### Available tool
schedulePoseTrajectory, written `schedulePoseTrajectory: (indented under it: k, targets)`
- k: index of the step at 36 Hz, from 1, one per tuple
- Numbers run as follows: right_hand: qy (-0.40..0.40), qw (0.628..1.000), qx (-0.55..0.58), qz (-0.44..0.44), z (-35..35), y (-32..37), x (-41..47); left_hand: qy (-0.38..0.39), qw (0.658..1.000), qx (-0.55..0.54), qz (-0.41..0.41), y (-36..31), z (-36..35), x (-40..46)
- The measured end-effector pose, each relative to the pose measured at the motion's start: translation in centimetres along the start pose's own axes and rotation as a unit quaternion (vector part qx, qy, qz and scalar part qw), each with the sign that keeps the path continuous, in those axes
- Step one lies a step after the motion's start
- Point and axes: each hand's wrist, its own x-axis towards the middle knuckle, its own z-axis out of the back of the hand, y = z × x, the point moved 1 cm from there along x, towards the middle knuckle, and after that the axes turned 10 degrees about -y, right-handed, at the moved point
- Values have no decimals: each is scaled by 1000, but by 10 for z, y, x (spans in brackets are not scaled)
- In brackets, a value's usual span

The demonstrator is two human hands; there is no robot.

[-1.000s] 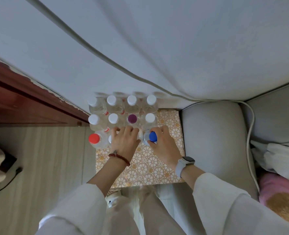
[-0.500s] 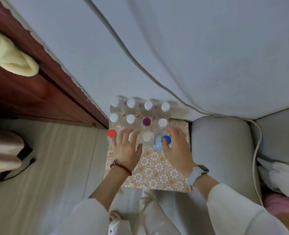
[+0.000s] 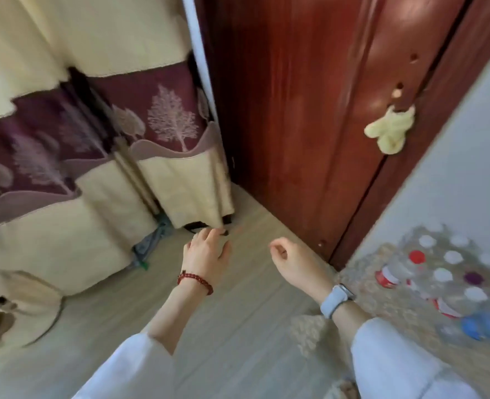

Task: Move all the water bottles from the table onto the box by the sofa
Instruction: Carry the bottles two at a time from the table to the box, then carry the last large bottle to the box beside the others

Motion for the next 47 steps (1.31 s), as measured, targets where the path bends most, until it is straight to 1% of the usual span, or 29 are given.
schedulePoseTrajectory:
  k: [2, 4, 6, 10, 15, 17, 22, 24, 28, 32, 37, 41, 43, 47]
  targets:
    - [52, 998, 13, 33, -59, 61, -5, -44, 998, 20, 45, 70, 60, -17]
    - [96, 992, 22, 76, -119, 122, -15, -79, 988, 54, 119, 139, 117, -41]
    - [139, 982, 21, 125, -180, 181, -30, -114, 972, 81, 187, 204, 171, -69]
    - [229, 950, 9, 213, -288, 286, -73, -179, 939, 110, 274, 303, 262, -136]
    - [340, 880, -32, 330, -407, 395, -136, -255, 876, 133, 387, 396, 347, -229]
    - [377, 848, -47, 369, -455, 430, -162, -272, 849, 135, 433, 429, 372, -265]
    - [463, 774, -48, 429, -572, 512, -228, -296, 782, 158, 525, 511, 430, -338]
    - [488, 750, -54, 443, -618, 547, -255, -305, 756, 177, 551, 547, 461, -361]
    - [532, 689, -57, 490, -699, 624, -311, -330, 701, 205, 598, 614, 538, -396]
    - [549, 647, -46, 527, -765, 691, -373, -381, 652, 214, 619, 662, 602, -433]
    - [577, 585, -40, 568, -843, 744, -464, -416, 584, 220, 661, 711, 644, -504]
    - [601, 542, -40, 586, -905, 779, -539, -424, 543, 217, 692, 760, 677, -573]
    - [606, 526, -40, 596, -936, 801, -574, -433, 525, 217, 700, 787, 700, -606]
    - [601, 516, -33, 609, -1001, 863, -657, -468, 502, 221, 693, 850, 765, -675]
